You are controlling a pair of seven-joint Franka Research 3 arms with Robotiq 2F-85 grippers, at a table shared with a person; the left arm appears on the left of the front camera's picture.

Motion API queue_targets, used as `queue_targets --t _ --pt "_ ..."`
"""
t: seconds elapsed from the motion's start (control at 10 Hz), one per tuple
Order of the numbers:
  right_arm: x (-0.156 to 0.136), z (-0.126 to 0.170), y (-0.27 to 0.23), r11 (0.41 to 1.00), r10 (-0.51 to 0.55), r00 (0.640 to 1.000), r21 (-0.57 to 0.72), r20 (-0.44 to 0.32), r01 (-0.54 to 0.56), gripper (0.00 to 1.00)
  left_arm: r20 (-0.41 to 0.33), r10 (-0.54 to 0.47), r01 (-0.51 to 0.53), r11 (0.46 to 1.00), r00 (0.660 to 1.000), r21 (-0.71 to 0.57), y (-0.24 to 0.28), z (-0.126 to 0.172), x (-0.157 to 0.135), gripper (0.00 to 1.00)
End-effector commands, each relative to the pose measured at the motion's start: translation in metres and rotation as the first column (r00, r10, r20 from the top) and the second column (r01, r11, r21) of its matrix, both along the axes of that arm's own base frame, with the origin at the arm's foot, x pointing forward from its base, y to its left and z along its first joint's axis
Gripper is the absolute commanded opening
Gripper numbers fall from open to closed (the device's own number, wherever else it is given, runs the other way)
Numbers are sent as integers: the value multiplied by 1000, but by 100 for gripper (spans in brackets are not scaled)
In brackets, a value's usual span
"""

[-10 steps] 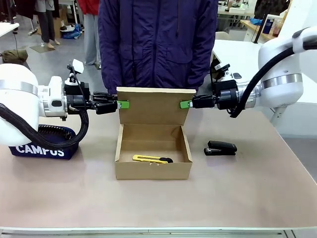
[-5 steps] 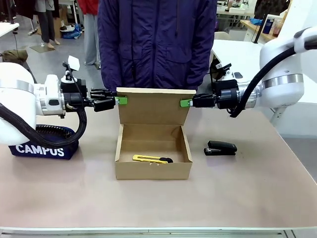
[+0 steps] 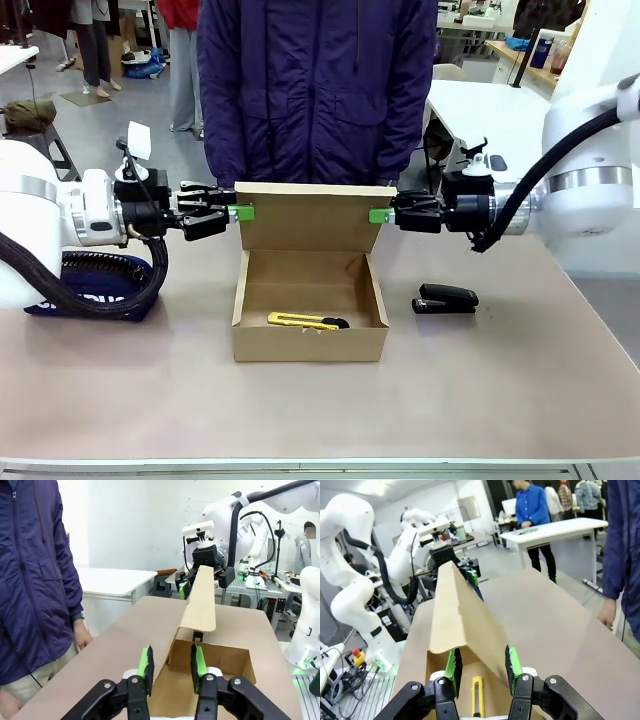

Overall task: Pack the item into the box.
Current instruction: Close the Mailer Box.

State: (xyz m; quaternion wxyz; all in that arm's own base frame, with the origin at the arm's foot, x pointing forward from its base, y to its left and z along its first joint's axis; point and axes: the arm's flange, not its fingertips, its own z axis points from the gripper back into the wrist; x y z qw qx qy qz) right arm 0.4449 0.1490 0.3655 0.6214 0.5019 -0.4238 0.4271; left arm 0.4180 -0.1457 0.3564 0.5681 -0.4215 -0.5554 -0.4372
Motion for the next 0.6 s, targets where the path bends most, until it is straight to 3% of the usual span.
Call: queue_targets --t 0.0,0.1,0.2,0.5 --pt "-16 -3 0 1000 -3 998 20 58 2 49 62 1 0 1000 998 -23 1 0 -11 43" --pt "-20 -4 -2 1000 -3 998 21 55 2 92 64 0 2 1000 998 -31 1 1 -12 87" --pt "-22 -4 -3 1000 -6 998 18 63 5 100 62 -27 29 999 998 -24 1 0 -14 100" --pt "-26 -6 -9 1000 -5 998 9 69 4 100 52 -124 123 992 991 32 11 -4 -26 100"
